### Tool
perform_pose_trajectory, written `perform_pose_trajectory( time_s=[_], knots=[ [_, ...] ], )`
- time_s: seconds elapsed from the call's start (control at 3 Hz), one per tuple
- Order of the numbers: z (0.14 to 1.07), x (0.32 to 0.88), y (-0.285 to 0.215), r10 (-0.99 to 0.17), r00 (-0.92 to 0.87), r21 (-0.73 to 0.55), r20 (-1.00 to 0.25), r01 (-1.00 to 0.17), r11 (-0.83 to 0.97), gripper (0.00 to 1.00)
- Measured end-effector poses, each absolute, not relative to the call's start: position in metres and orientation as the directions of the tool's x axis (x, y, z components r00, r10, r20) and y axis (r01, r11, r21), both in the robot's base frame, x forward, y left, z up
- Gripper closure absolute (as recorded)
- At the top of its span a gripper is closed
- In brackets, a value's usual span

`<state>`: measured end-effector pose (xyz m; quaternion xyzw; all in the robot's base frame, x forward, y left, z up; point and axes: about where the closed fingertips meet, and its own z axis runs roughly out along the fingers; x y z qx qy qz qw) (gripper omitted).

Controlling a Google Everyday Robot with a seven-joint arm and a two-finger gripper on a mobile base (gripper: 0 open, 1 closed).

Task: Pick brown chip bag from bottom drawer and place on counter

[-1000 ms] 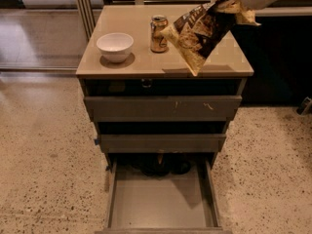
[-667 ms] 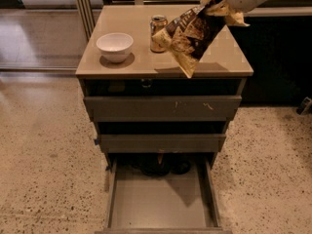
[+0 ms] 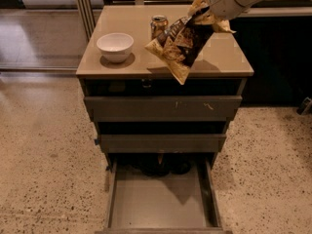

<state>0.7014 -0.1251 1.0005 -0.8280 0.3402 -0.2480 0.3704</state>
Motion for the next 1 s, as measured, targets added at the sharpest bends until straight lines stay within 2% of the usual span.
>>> perform_pose_trajectory(
  time_s=[0.33,1.0],
  knots=[
    [0.968,0.703,-0.107,-0.721,0.664,-0.745,0.198,-0.376,-0.551,1.00],
    [0.965,0.715,-0.107,-0.704,0.678,-0.742,0.211,-0.357,-0.567,1.00]
  ],
)
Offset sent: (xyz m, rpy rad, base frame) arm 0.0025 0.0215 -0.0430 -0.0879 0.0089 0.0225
